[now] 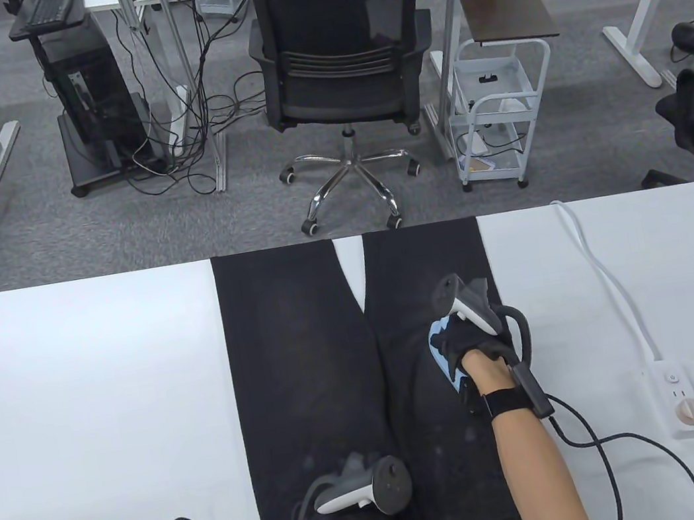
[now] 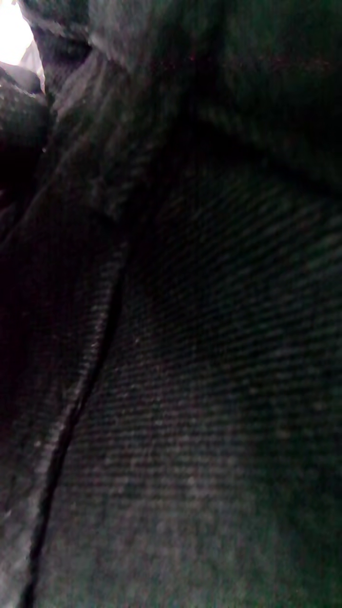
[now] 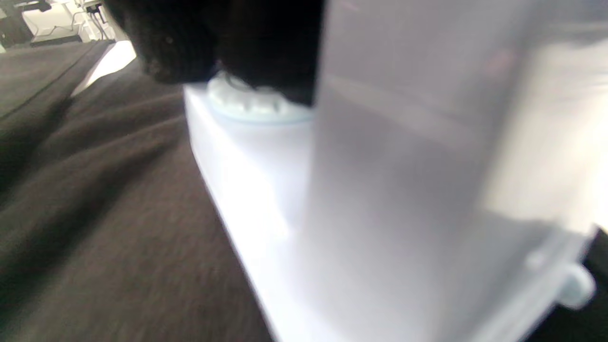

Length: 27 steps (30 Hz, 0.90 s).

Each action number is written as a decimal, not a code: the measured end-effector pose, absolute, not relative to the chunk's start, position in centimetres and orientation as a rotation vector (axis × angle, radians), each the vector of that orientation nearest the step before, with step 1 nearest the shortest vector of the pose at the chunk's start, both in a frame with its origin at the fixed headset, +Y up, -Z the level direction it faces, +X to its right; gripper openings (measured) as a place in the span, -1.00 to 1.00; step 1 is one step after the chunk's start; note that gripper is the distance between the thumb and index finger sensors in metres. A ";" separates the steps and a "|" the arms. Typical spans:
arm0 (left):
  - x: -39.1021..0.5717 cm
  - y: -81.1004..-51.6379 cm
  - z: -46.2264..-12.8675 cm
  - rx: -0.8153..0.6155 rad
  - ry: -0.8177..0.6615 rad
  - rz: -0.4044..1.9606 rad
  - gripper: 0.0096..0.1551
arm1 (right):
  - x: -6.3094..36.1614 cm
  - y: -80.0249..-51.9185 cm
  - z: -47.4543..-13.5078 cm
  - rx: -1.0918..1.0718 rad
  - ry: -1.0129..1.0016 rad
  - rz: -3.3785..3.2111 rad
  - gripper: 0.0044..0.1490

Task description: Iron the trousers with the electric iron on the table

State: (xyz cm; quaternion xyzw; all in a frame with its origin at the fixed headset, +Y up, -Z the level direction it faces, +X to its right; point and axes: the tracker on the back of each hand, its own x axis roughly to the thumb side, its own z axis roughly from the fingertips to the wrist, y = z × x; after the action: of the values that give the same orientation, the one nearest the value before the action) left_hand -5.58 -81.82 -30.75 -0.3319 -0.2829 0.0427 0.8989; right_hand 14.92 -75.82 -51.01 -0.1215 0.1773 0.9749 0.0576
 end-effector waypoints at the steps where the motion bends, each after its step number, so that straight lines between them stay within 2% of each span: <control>1: -5.6 -81.8 -30.7 -0.687 -0.586 0.089 0.39 | 14.7 -75.8 -50.4 -0.351 0.545 2.956 -0.30; 10: -5.7 -81.8 -30.8 -0.685 -0.581 0.093 0.38 | 13.1 -75.7 -43.3 -0.082 0.637 3.004 -0.30; 16: -5.8 -81.8 -30.8 -0.682 -0.578 0.094 0.38 | 12.2 -75.6 -36.8 0.203 0.697 3.025 -0.31; 19: -5.8 -81.8 -30.8 -0.682 -0.577 0.095 0.37 | 11.7 -75.7 -32.8 0.408 0.715 3.018 -0.32; 20: -5.8 -81.8 -30.8 -0.686 -0.577 0.098 0.37 | 11.5 -75.7 -31.1 0.540 0.718 3.030 -0.32; 22: -5.8 -81.8 -30.8 -0.689 -0.577 0.100 0.37 | 11.5 -75.7 -29.0 0.609 0.767 2.978 -0.33; 24: -5.8 -81.8 -30.8 -0.692 -0.577 0.100 0.37 | 11.7 -75.8 -27.9 0.641 0.698 2.990 -0.33; 27: -5.8 -81.8 -30.7 -0.688 -0.577 0.087 0.37 | 11.7 -75.7 -27.9 0.668 0.635 3.022 -0.32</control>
State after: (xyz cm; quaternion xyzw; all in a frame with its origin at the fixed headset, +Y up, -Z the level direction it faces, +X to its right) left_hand -5.78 -81.79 -30.75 -0.3323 -0.2790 0.0421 0.9000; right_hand 11.70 -75.73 -27.91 0.2116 0.2009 0.9565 -0.0090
